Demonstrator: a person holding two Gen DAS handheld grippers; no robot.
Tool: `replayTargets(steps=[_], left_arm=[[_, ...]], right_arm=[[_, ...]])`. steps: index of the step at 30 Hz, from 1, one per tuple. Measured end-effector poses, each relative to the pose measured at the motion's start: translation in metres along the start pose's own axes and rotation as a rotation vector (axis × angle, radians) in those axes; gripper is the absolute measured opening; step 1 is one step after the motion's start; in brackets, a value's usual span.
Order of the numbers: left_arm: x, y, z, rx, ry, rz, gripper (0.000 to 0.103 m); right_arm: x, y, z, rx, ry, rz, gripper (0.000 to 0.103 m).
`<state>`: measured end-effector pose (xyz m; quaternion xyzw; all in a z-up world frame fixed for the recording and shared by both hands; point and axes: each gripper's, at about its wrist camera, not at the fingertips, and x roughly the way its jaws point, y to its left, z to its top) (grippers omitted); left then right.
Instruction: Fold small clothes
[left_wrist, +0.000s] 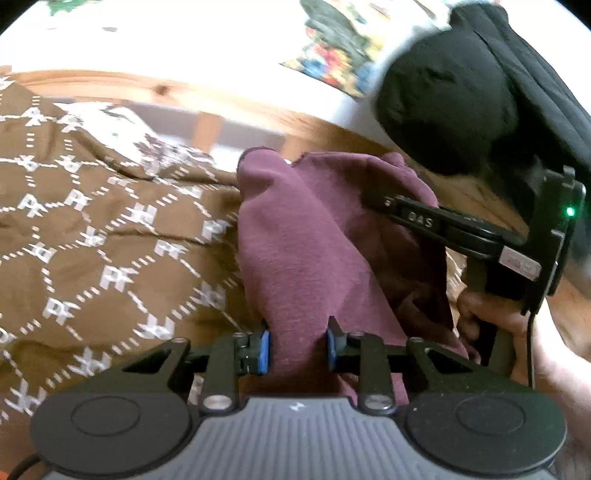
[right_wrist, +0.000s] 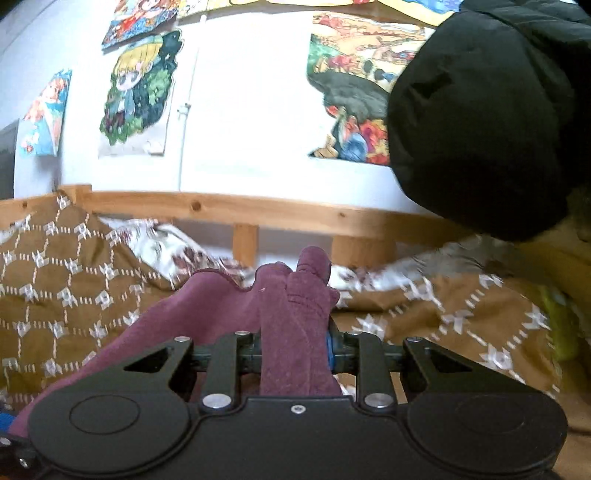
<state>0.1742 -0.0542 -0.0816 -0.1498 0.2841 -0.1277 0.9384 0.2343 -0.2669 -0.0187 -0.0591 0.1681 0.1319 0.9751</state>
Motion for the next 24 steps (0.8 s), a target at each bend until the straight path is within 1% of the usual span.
replayTargets(steps=[4,7,9,12,15,17,20,21,23,24], left_arm=[[0.004,0.035,0.024,-0.077,-0.057,0.071,0.032],[0.008,0.062,0.033,-0.152,-0.068,0.117,0.032],[0.015,0.075,0.033,-0.203,-0.041,0.141,0.032],[0.029,0.088,0.028,-0.255,0.02,0.151,0.033],[0.038,0.092,0.026,-0.262,0.039,0.167,0.035],[0.04,0.091,0.028,-0.252,0.042,0.172,0.037],[0.041,0.09,0.026,-0.244,0.044,0.179,0.041],[0.041,0.09,0.027,-0.248,0.046,0.179,0.042],[0.038,0.091,0.025,-0.263,0.05,0.173,0.045],[0.038,0.092,0.026,-0.271,0.05,0.172,0.046]], right_arm=[[0.041,0.014,0.023,0.0,-0.026,0.052,0.027],[0.073,0.025,0.029,0.034,-0.03,0.086,0.027],[0.092,0.032,0.027,0.048,-0.018,0.105,0.027],[0.114,0.041,0.015,0.048,0.02,0.135,0.027],[0.124,0.04,0.0,0.055,0.068,0.142,0.028],[0.127,0.034,-0.007,0.071,0.083,0.132,0.031],[0.129,0.026,-0.012,0.085,0.091,0.114,0.04],[0.128,0.025,-0.013,0.089,0.09,0.102,0.042],[0.129,0.021,-0.015,0.104,0.093,0.082,0.051],[0.128,0.019,-0.016,0.109,0.095,0.07,0.053]])
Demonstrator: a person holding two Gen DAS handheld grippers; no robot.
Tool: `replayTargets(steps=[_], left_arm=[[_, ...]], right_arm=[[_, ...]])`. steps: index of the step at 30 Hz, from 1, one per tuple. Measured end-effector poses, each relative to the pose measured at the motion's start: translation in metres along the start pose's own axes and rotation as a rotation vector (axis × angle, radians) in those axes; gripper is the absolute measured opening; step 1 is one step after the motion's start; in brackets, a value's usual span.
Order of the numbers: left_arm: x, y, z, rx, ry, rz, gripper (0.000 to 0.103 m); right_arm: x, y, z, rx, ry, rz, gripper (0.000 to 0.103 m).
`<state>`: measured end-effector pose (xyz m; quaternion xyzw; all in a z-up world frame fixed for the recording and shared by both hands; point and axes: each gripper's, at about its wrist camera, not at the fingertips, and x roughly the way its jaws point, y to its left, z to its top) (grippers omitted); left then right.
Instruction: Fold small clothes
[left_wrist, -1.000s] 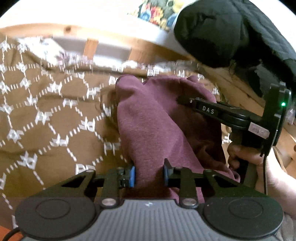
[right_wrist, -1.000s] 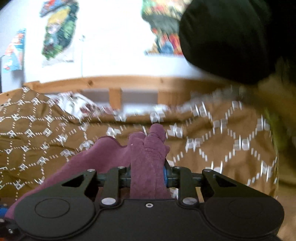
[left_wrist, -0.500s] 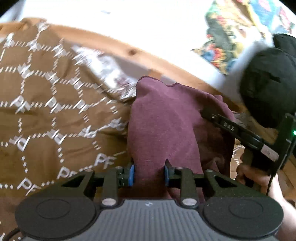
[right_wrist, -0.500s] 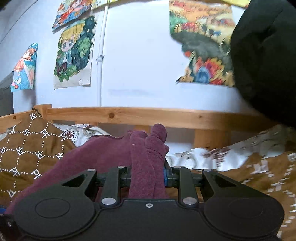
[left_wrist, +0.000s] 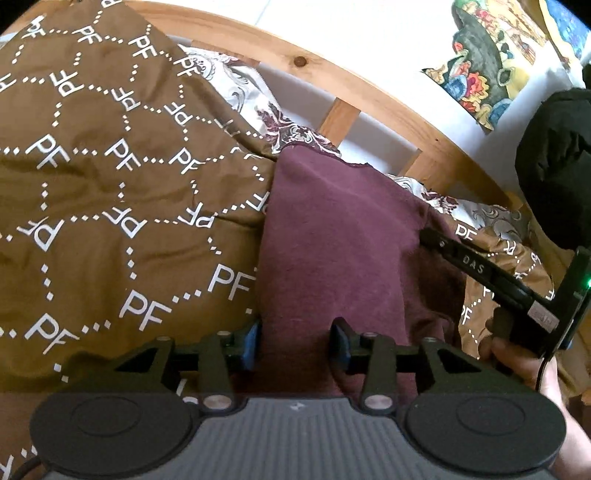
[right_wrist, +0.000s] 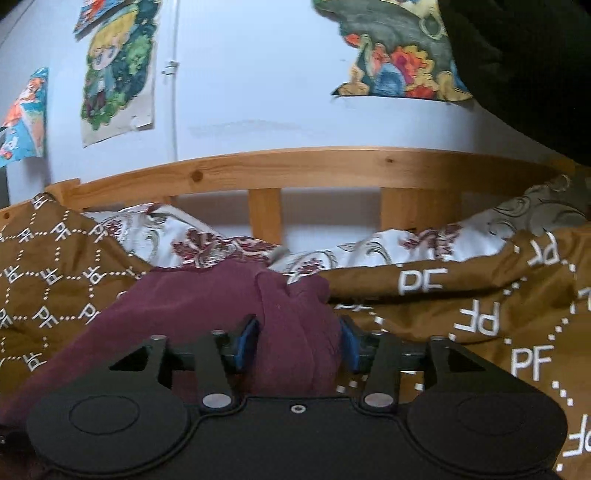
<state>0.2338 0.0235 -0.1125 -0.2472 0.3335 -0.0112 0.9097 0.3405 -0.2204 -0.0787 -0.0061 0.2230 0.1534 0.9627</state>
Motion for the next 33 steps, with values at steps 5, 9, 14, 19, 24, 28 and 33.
replayTargets(steps=[5,9,14,19,24,28,33], left_arm=[[-0.004,0.003,0.002,-0.019,-0.003,0.001,0.063],[-0.012,0.002,0.005,-0.023,-0.039,0.015,0.081],[-0.029,-0.009,0.009,0.036,-0.083,0.045,0.093],[-0.056,-0.02,0.011,0.089,-0.169,0.061,0.102],[-0.085,-0.027,0.01,0.139,-0.227,0.095,0.102],[-0.11,-0.031,0.005,0.189,-0.261,0.111,0.102],[-0.15,-0.037,-0.008,0.251,-0.309,0.101,0.102]], right_arm=[[-0.01,-0.006,-0.004,0.014,0.003,-0.05,0.079],[-0.028,-0.006,-0.007,0.025,0.002,-0.045,0.095],[-0.057,0.006,-0.009,-0.022,-0.011,-0.054,0.102],[-0.092,0.015,-0.005,-0.03,-0.055,-0.084,0.102],[-0.133,0.02,-0.001,-0.012,-0.122,-0.112,0.102],[-0.168,0.03,-0.002,-0.029,-0.17,-0.127,0.102],[-0.215,0.04,-0.009,-0.006,-0.219,-0.139,0.102]])
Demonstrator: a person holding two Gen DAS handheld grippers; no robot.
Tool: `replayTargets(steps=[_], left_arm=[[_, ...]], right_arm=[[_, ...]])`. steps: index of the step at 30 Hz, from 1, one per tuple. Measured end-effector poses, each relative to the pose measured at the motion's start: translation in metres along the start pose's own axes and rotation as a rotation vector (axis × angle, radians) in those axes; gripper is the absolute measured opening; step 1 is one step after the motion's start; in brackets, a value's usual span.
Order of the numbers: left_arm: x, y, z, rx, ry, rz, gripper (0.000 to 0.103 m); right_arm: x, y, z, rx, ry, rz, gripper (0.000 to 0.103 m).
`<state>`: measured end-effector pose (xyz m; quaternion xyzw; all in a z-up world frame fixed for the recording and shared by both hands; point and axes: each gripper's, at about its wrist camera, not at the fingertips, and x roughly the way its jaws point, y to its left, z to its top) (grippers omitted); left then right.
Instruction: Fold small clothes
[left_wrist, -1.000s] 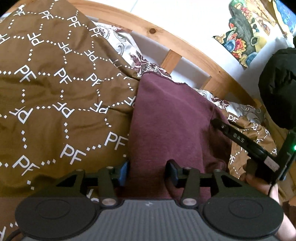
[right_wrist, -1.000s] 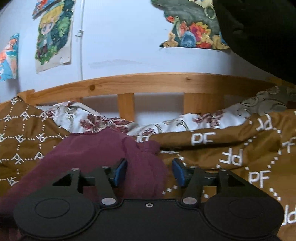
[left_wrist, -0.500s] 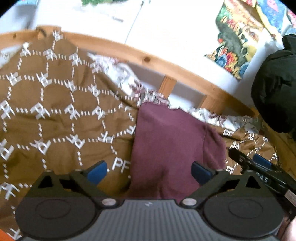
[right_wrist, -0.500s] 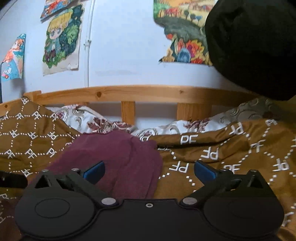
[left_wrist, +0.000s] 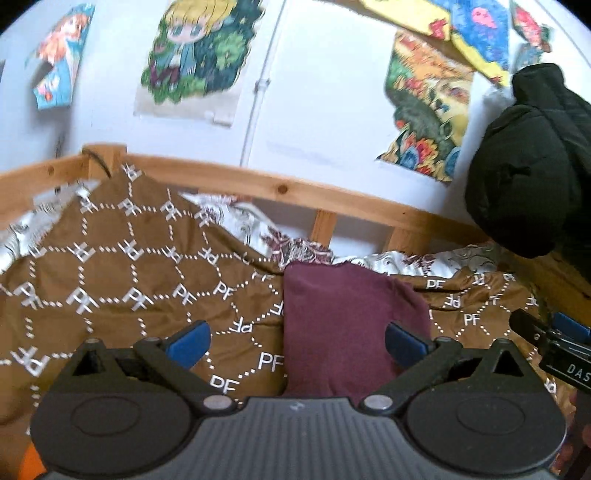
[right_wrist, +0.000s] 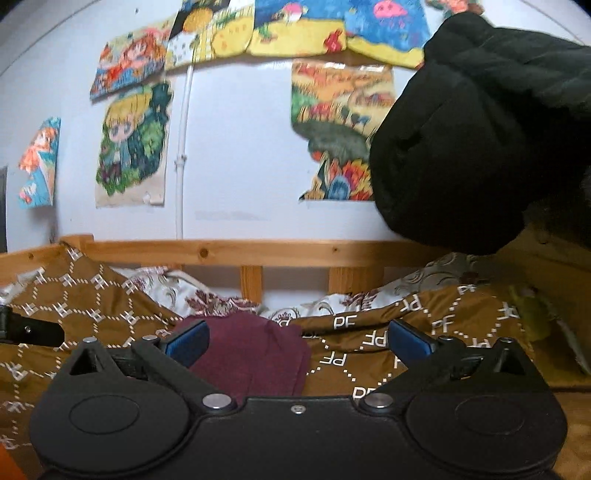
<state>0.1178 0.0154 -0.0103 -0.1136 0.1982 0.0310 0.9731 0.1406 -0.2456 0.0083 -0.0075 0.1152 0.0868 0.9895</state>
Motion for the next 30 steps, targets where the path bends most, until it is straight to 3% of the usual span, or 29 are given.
replayTargets(steps=[5,12,16,24,30], left_arm=[[-0.043,0.001,-0.015,0.039,-0.007,-0.012,0.102],[-0.083,0.006,-0.039,0.062,0.049,-0.035,0.102],[-0.1,0.01,-0.049,0.065,0.058,-0.021,0.102],[-0.114,0.013,-0.061,0.075,0.109,-0.002,0.102],[-0.106,0.01,-0.066,0.104,0.147,0.027,0.102]], right_arm=[[-0.048,0.003,-0.004,0.064,-0.017,-0.004,0.102],[-0.096,0.011,-0.015,0.168,0.033,0.013,0.102],[-0.121,0.02,-0.026,0.204,0.072,-0.026,0.102],[-0.153,0.045,-0.031,0.08,0.076,-0.039,0.102],[-0.149,0.049,-0.035,0.061,0.143,-0.053,0.102]])
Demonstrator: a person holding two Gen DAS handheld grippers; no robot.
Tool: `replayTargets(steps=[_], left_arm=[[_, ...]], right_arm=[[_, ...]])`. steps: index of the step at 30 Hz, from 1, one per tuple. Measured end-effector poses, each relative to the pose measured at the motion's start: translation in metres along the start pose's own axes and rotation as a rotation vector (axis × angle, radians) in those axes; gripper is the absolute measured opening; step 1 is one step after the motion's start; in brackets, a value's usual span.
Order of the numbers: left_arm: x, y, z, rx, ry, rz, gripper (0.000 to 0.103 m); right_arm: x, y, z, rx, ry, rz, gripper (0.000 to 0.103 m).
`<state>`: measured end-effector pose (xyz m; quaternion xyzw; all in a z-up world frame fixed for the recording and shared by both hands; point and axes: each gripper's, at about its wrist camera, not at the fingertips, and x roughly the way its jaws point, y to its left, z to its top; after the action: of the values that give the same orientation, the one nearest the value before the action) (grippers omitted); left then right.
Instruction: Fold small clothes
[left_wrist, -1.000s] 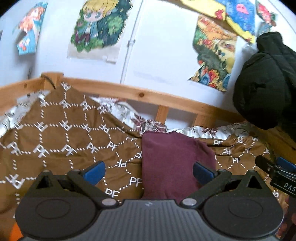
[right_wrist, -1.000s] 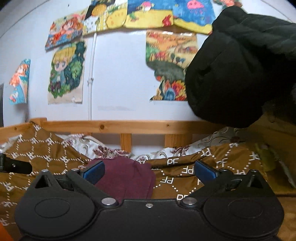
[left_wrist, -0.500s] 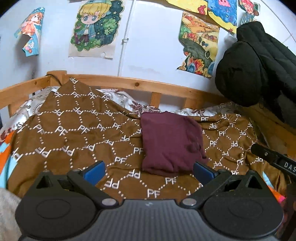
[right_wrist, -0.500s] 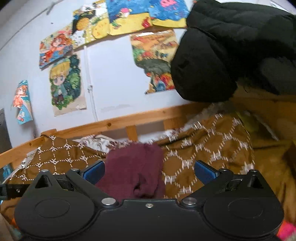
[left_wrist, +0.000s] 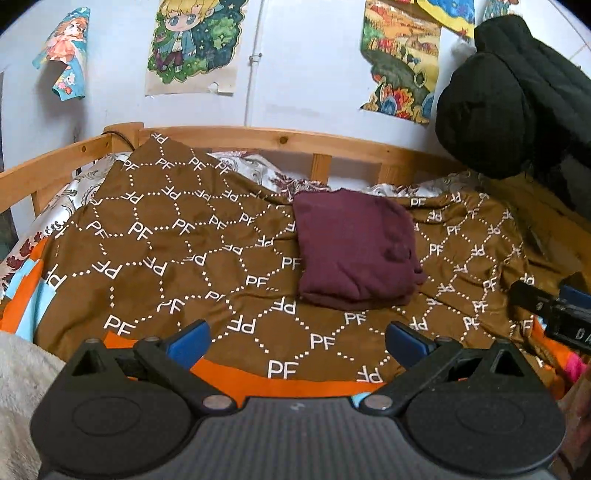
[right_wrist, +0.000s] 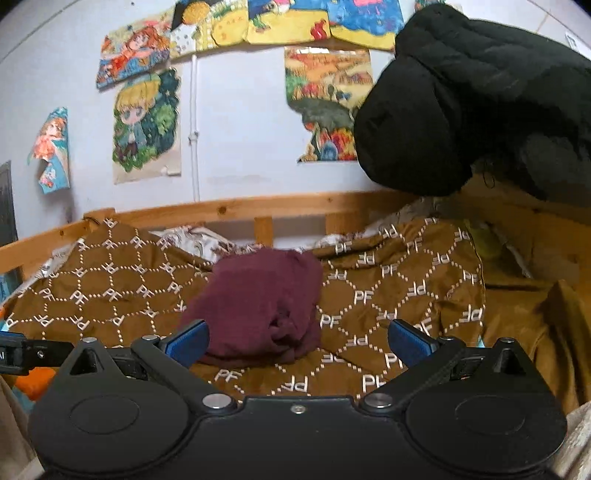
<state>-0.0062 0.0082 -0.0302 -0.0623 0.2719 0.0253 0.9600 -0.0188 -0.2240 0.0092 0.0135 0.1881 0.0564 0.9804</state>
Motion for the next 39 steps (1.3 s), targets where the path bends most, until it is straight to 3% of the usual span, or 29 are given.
replayTargets(steps=[13,39], left_arm=[[0.012,0.001,0.0,0.007,0.03,0.016,0.102],[0.012,0.001,-0.001,0.012,0.03,0.017,0.102]], right_arm=[[0.011,-0.012,-0.002,0.069,0.038,-0.004,0.102],[0.014,-0.013,-0.003,0.078,0.051,-0.004,0.102]])
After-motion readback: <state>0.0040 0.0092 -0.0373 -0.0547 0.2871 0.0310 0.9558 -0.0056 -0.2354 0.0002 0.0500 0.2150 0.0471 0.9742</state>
